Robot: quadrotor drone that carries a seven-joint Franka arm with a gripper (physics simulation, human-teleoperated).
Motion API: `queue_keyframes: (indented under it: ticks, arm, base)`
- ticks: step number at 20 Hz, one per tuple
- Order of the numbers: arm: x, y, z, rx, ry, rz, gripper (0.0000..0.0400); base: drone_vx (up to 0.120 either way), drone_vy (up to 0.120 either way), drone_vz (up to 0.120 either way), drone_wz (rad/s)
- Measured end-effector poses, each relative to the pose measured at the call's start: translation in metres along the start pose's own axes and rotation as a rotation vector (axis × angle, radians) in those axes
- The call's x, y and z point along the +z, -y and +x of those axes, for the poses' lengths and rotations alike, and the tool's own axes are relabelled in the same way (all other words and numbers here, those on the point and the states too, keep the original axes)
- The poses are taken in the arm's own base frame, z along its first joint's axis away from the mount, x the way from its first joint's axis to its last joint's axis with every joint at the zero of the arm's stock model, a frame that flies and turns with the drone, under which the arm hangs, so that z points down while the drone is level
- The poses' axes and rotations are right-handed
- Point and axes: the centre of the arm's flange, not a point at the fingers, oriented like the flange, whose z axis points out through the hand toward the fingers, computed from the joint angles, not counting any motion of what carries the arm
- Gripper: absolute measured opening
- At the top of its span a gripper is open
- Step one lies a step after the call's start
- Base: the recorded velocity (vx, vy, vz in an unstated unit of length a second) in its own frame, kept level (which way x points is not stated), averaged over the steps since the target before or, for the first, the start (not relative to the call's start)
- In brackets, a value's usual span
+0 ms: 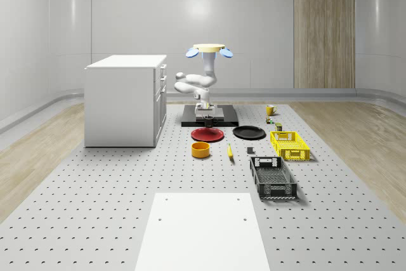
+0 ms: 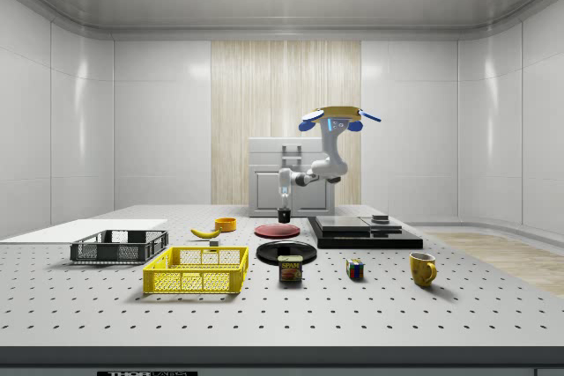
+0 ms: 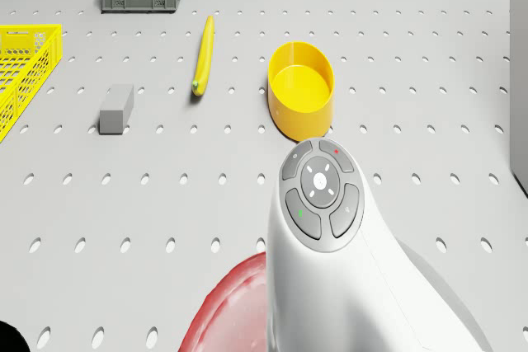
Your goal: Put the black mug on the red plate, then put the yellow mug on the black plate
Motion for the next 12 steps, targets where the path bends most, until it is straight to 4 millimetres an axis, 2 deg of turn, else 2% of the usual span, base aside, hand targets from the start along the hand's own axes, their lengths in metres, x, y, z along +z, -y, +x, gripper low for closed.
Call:
queue_keyframes:
  ticks: [12]
  arm:
    - [0.041, -0.002, 0.002, 0.0, 0.0, 0.0, 0.011]
  base:
    - [0.0, 0.0, 0.0, 0.0]
